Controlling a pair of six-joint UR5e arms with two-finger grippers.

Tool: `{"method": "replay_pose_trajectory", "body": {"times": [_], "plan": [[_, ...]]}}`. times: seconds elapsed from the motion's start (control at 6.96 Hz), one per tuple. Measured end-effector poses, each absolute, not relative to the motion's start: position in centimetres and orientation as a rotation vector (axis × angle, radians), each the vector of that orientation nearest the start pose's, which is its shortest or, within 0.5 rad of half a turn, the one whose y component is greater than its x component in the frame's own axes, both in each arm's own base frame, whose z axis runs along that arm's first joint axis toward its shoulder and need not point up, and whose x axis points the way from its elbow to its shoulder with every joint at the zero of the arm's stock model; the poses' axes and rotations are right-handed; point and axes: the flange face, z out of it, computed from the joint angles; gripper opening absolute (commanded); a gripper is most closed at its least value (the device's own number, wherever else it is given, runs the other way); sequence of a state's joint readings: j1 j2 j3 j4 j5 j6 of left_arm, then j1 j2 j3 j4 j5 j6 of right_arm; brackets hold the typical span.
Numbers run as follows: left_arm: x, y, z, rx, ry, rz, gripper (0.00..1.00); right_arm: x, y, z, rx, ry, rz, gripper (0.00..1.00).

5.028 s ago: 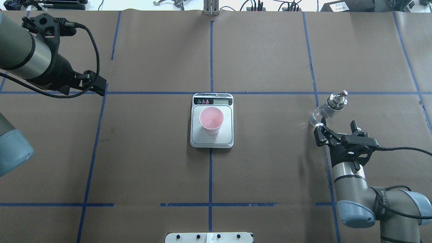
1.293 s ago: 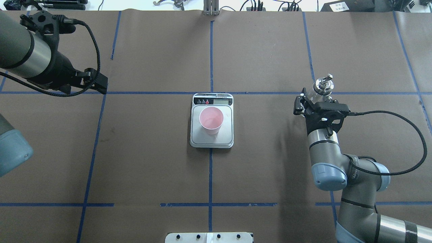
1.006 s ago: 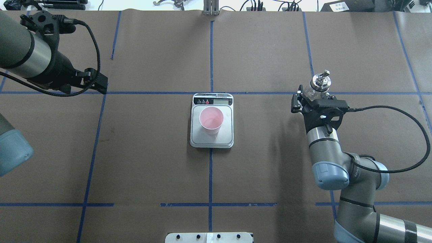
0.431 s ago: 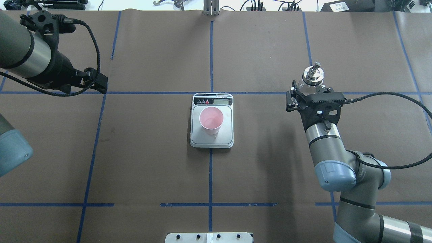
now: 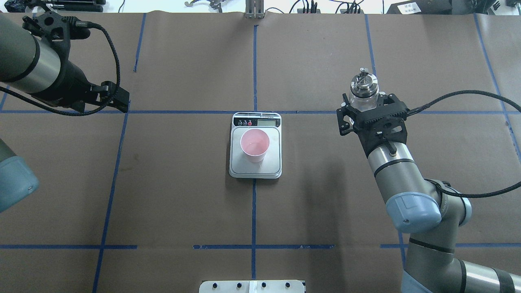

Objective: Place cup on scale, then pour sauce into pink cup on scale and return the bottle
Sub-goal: 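Lift the bottle with the right gripper toward the scale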

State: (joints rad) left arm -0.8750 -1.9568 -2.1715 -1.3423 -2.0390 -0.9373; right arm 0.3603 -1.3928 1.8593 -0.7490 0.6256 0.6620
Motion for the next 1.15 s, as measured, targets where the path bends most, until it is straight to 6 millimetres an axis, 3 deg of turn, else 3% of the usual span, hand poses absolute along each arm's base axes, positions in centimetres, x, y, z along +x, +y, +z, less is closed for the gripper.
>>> {"method": "replay_pose_trajectory", "body": {"times": [0.29, 0.57, 0.86, 1.15], "plan": [[25.8, -44.8, 22.5, 0.187, 0.846, -0.047, 1.00, -39.8, -38.0, 32.5, 1.371, -0.330, 0.070, 0.00], [25.1, -45.0, 22.7, 0.208, 0.836, -0.021, 1.00, -40.5, -37.5, 32.6, 1.372, -0.310, 0.025, 0.00], [21.8, -46.5, 24.0, 0.279, 0.791, 0.052, 1.00, -40.8, -37.3, 32.6, 1.380, -0.268, -0.040, 0.00], [16.5, -48.2, 27.0, 0.340, 0.715, 0.113, 1.00, -41.0, -37.0, 32.4, 1.384, -0.258, -0.060, 0.00]]}}
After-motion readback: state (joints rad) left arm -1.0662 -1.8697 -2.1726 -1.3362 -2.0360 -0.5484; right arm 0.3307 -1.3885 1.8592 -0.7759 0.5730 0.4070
